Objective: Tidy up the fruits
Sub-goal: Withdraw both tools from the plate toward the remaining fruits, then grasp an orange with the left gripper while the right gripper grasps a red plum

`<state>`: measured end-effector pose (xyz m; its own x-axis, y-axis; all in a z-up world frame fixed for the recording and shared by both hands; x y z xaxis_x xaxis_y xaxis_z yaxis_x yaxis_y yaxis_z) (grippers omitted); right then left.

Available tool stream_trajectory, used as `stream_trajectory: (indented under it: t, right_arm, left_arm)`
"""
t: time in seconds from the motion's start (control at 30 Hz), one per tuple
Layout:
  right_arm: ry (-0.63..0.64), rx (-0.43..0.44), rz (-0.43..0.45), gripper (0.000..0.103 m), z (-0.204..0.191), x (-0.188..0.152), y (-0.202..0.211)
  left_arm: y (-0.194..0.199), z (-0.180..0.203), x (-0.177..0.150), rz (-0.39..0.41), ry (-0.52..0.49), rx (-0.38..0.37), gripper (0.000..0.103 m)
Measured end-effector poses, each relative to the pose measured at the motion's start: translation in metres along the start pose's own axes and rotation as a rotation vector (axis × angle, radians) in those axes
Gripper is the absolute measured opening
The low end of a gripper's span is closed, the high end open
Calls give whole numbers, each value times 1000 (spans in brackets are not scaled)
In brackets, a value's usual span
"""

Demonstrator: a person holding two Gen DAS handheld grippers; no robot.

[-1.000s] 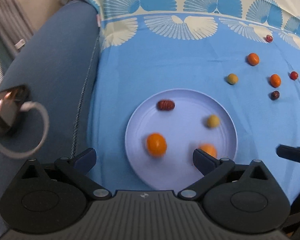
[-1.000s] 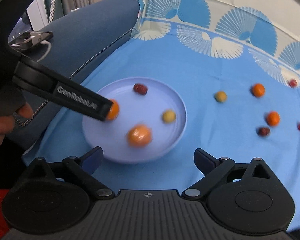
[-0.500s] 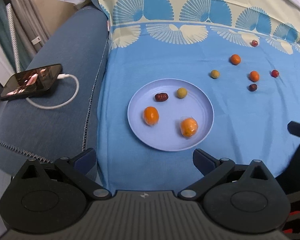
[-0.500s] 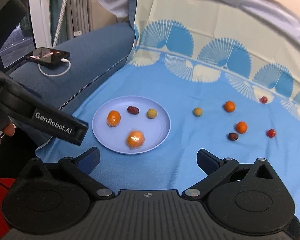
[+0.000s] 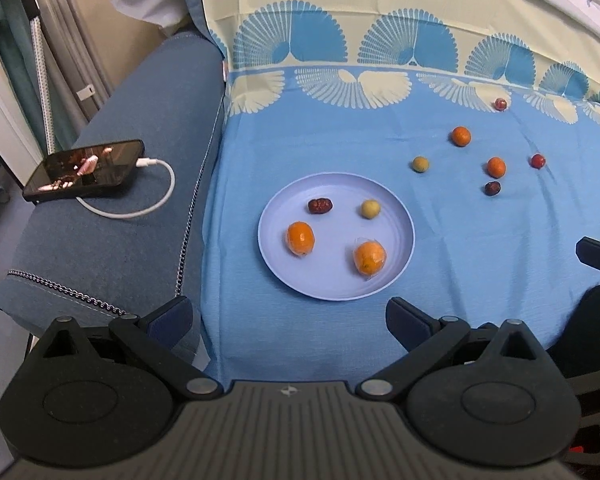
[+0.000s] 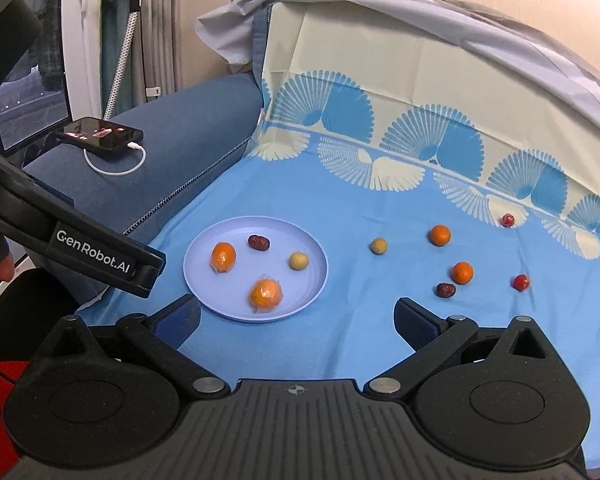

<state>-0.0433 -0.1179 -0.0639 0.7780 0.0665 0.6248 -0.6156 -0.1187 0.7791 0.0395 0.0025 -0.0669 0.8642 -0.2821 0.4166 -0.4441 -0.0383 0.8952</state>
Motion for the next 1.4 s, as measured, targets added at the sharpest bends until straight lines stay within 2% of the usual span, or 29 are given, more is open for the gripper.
stream_trajectory:
  t: [0.43,0.7,0.9,1.07,1.2,1.4]
  right_arm:
    - [-1,9,1,102,-1,1,-1]
    - [-104,17,-12,102,21,-1,-18]
    - [-272,-56,3,102,69,-8,-37]
    - [-407,-120,-27,102,123,-20,-66]
    - [-467,-195,-4,102,172,-22,-93]
    - [-526,-316,32,102,252,-10,-147]
  left_arm:
    - [4,-2,3,-4,1,-1,103]
    - [-8,8,19,-44,-36,5,103]
    - [-24,29,41,-80,-61,18,103]
    - [-43,56,73,-100,-93,14,103]
    - [-62,89,108,-88,-139,-3,103]
    - [-100,151,178,-49,-181,-56,103]
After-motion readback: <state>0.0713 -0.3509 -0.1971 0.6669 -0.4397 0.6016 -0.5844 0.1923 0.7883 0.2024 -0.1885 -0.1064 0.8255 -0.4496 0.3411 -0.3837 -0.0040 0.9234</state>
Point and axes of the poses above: each gripper's, at about its wrist camera, not at the fingertips, and y roughly against the way its jaws point, z to its right, x to its top, the point moved 9 cm from there along -y, roughly the way its jaws point, and after that the axes turned 11 degrees about -z, right-handed, at the moved point
